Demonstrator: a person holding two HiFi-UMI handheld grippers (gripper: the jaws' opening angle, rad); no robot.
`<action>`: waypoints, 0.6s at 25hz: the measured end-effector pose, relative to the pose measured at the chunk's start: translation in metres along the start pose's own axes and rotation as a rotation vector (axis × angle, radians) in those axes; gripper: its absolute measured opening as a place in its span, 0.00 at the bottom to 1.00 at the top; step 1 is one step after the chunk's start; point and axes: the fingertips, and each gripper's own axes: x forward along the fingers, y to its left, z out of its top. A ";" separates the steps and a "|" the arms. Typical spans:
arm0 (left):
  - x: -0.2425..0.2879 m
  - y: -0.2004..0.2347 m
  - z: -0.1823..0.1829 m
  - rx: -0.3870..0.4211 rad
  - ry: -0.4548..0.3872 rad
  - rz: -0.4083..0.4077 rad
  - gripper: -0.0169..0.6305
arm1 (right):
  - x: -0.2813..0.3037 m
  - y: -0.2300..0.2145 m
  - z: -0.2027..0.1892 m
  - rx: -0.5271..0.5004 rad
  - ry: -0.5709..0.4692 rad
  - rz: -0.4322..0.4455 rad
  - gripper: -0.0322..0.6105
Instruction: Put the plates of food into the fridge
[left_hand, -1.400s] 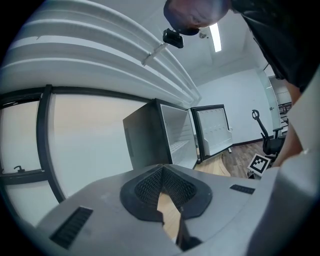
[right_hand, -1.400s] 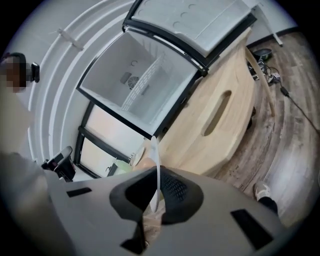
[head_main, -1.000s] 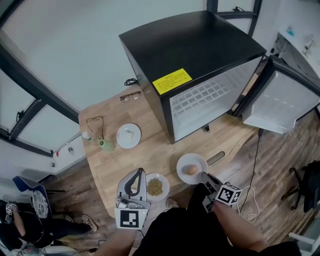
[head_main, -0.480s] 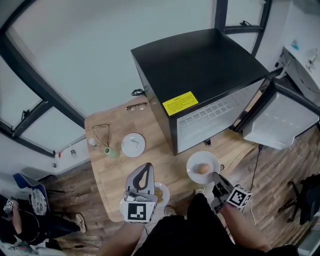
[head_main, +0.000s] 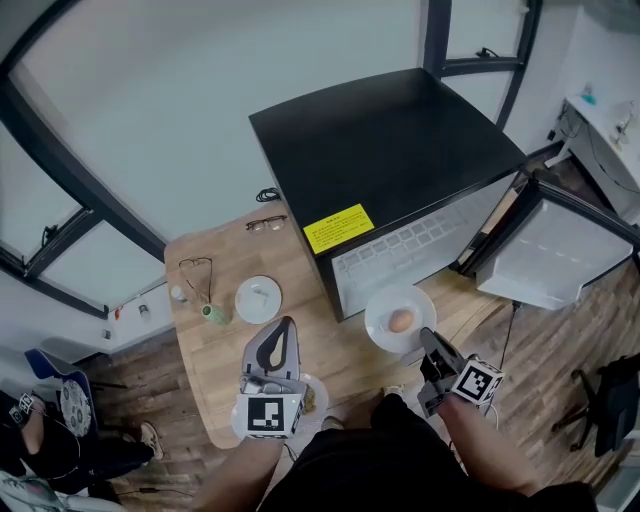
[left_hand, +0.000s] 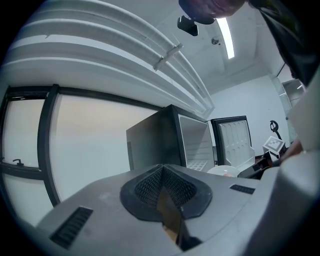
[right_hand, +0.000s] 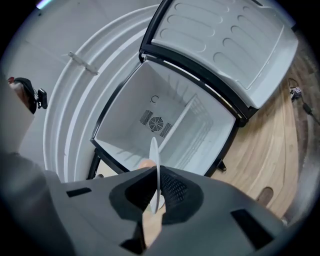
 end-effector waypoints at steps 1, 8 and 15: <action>0.003 0.001 0.001 -0.008 0.000 0.006 0.03 | 0.003 0.002 0.004 0.003 -0.002 0.012 0.10; 0.019 0.012 0.008 -0.039 -0.002 0.053 0.03 | 0.039 0.033 0.038 0.006 0.020 0.125 0.10; 0.028 0.024 0.011 -0.031 0.010 0.098 0.03 | 0.078 0.044 0.065 -0.005 0.041 0.143 0.10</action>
